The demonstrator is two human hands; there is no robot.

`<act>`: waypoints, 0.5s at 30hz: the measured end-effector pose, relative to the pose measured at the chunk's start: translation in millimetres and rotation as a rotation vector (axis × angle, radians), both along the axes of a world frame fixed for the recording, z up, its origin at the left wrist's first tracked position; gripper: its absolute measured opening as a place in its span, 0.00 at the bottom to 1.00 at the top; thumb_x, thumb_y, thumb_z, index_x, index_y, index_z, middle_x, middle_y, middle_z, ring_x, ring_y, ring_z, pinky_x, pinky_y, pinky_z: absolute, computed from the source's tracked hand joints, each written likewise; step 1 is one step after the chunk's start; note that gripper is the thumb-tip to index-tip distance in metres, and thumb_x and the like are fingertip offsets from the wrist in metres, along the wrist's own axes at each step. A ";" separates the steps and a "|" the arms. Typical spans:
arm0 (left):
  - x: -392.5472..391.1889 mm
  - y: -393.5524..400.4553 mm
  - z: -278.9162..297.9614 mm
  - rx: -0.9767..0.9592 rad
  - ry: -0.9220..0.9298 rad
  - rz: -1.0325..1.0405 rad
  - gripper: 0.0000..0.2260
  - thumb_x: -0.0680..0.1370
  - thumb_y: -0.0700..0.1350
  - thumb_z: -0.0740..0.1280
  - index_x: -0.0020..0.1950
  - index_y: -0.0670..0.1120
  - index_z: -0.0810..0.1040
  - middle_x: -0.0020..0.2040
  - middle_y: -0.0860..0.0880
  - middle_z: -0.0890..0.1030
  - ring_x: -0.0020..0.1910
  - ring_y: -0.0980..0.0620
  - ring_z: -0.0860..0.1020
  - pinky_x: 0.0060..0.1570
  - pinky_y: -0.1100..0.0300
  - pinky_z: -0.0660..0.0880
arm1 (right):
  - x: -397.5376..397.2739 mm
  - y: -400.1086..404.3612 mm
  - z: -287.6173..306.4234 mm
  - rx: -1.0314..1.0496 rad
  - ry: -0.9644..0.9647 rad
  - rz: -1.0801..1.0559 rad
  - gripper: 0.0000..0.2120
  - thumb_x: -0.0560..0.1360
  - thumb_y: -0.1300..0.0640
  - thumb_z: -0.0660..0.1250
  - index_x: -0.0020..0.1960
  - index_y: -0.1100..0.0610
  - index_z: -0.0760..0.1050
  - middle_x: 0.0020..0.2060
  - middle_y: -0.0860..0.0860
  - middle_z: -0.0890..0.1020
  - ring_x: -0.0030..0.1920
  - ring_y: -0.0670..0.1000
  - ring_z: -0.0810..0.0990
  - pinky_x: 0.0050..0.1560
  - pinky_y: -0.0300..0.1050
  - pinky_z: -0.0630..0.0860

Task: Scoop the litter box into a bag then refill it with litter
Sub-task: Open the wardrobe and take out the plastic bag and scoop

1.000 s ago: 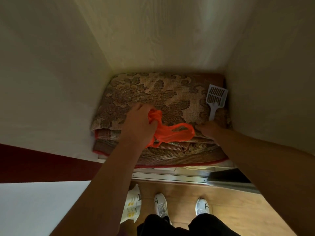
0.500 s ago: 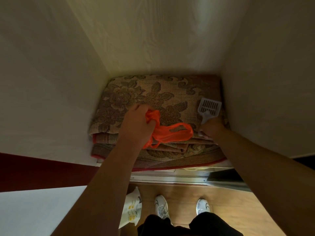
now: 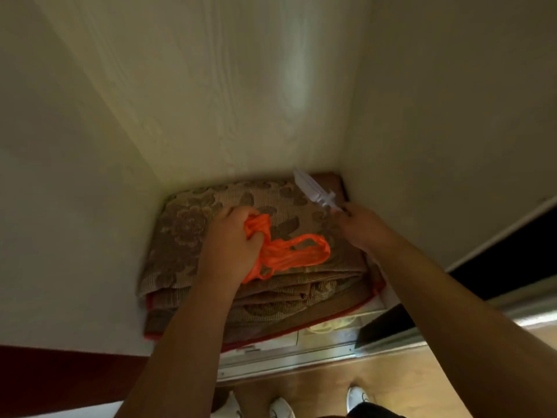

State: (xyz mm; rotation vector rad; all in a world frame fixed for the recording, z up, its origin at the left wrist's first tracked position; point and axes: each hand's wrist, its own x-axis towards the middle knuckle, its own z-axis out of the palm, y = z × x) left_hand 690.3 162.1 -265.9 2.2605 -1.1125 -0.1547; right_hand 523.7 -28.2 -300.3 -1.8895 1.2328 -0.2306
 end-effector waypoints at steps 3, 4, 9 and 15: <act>1.9 -3.8 14.1 -0.041 -0.032 -0.033 0.16 0.73 0.40 0.71 0.61 0.47 0.81 0.58 0.47 0.77 0.58 0.47 0.76 0.55 0.61 0.67 | -9.0 5.7 30.6 -0.073 -0.042 0.010 0.14 0.83 0.50 0.61 0.61 0.58 0.76 0.49 0.55 0.81 0.50 0.57 0.80 0.45 0.44 0.69; 1.5 -5.4 18.6 -0.058 -0.035 -0.046 0.16 0.73 0.40 0.71 0.61 0.48 0.81 0.58 0.48 0.77 0.58 0.47 0.76 0.56 0.62 0.67 | -11.1 9.0 39.3 -0.056 -0.069 0.002 0.12 0.82 0.50 0.62 0.58 0.57 0.76 0.47 0.55 0.81 0.48 0.57 0.80 0.45 0.45 0.71; -6.5 -7.9 37.0 -0.126 -0.029 -0.128 0.17 0.74 0.41 0.72 0.61 0.51 0.81 0.60 0.49 0.77 0.59 0.47 0.77 0.60 0.55 0.73 | -22.9 33.5 70.0 -0.079 -0.133 -0.058 0.07 0.79 0.50 0.64 0.50 0.53 0.73 0.43 0.53 0.80 0.43 0.55 0.78 0.44 0.49 0.74; -21.7 -11.8 44.7 -0.142 -0.021 -0.235 0.16 0.74 0.42 0.72 0.61 0.52 0.81 0.60 0.53 0.75 0.58 0.53 0.75 0.58 0.62 0.69 | -53.9 68.4 81.7 -0.155 -0.153 -0.125 0.17 0.81 0.42 0.61 0.44 0.54 0.75 0.35 0.50 0.79 0.36 0.49 0.76 0.41 0.48 0.73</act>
